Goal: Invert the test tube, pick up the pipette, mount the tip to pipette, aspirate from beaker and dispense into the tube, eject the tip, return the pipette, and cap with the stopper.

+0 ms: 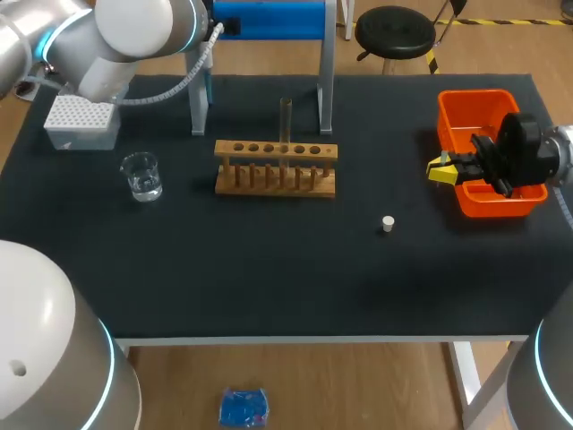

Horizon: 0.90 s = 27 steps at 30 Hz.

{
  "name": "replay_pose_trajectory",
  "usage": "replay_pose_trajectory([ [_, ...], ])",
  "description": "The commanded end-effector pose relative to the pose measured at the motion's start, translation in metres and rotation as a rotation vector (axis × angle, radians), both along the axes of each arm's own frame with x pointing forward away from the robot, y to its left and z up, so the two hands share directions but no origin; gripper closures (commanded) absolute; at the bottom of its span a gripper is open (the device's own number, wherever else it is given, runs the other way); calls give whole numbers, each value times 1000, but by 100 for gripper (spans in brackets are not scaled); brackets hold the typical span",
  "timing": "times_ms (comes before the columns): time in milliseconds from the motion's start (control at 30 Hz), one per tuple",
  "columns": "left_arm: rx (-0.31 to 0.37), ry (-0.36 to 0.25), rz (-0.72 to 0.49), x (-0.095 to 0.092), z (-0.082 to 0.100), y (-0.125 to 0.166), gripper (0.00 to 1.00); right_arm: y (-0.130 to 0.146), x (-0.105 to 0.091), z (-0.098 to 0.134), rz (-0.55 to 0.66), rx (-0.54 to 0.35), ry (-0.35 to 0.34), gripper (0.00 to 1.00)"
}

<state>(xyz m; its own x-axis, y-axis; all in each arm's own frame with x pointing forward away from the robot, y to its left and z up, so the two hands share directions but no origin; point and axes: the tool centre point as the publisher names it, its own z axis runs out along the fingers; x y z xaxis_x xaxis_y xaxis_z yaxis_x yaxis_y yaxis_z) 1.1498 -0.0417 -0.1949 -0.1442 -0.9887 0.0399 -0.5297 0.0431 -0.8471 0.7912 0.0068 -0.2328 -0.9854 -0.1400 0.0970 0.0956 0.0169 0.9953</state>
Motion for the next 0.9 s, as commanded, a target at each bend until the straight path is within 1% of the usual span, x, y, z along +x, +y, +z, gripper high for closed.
replay_pose_trajectory([
  [33,-8,-4,-4,5,-6,0,0,-1,-1,1,1,-2,0,100],
  [400,-16,-7,-1,11,-12,2,0,-1,-1,1,1,-2,0,100],
  [900,-13,-7,3,14,-14,3,0,-1,-1,1,1,-2,0,100],
])
